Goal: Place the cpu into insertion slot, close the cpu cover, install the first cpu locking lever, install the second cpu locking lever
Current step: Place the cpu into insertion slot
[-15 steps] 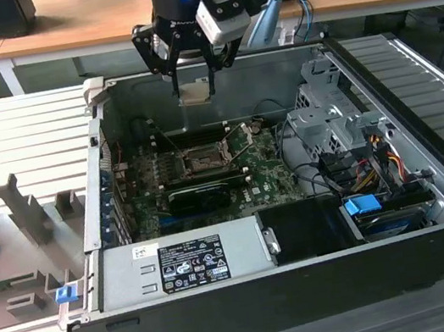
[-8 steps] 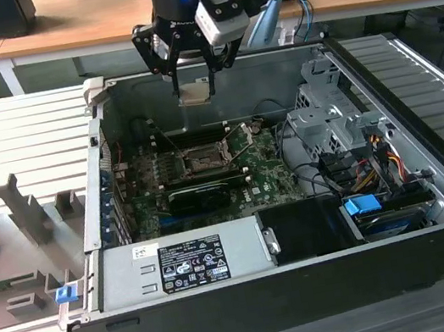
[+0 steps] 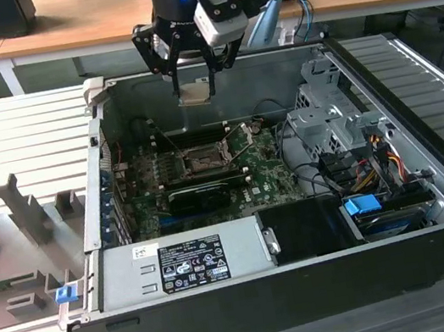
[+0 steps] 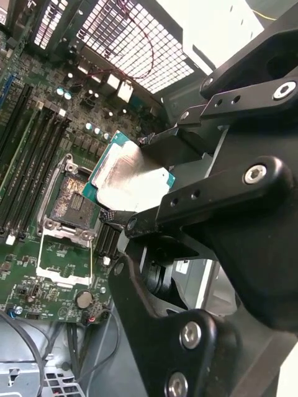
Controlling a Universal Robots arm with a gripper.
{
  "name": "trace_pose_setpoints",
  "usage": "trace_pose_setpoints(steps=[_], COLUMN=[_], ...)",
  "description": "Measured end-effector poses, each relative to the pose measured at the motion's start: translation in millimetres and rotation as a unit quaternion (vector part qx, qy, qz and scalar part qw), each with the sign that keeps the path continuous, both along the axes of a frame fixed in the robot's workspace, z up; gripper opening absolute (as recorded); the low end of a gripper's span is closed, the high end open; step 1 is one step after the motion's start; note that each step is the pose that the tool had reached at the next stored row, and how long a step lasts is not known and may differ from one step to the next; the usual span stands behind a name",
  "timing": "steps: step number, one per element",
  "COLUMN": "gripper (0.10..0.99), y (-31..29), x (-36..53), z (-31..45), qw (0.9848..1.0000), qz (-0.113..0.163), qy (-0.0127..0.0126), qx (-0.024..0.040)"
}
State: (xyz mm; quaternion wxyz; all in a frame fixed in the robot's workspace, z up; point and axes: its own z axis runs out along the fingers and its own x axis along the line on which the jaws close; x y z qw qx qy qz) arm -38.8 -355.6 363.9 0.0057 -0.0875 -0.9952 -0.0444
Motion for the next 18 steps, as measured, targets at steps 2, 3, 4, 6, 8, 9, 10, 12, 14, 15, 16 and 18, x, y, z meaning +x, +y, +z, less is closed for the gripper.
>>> trace_pose_setpoints(steps=[2, 3, 4, 6, 8, 9, 10, 12, 14, 15, 16, 18], gripper=[0.529, 0.529, 0.529, 0.529, 0.529, 0.529, 0.529, 0.529, 0.529, 0.529, 0.529, 0.529], y=[0.0, 0.0, 0.0, 0.0, 0.0, 0.0, 0.0, 0.0, 0.0, 0.0, 0.0, 0.0], x=[0.0, 0.0, 0.0, 0.0, 0.0, 0.0, 0.0, 0.0, 0.0, 0.0, 0.0, 0.0], z=[-0.1, -0.1, -0.2, -0.2, -0.2, -0.2, -0.3, -0.4, -0.4, -0.4, -0.4, -0.4], qw=[1.0000, 1.0000, 1.0000, 1.0000, 0.9999, 0.9999, 0.9999, 0.9998, 0.9998, 0.9997, 0.9997, 0.9997], qz=[-0.003, -0.005, -0.007, -0.009, -0.012, -0.013, -0.014, -0.019, -0.021, -0.023, -0.024, -0.026], qy=[0.0000, 0.0000, 0.0000, 0.0000, 0.0000, 0.0000, 0.0000, 0.0000, 0.0000, 0.0000, 0.0000, 0.0000], qx=[0.0000, 0.0000, 0.0000, 0.0000, 0.0000, 0.0000, 0.0000, 0.0000, 0.0000, 0.0000, 0.0000, 0.0000])
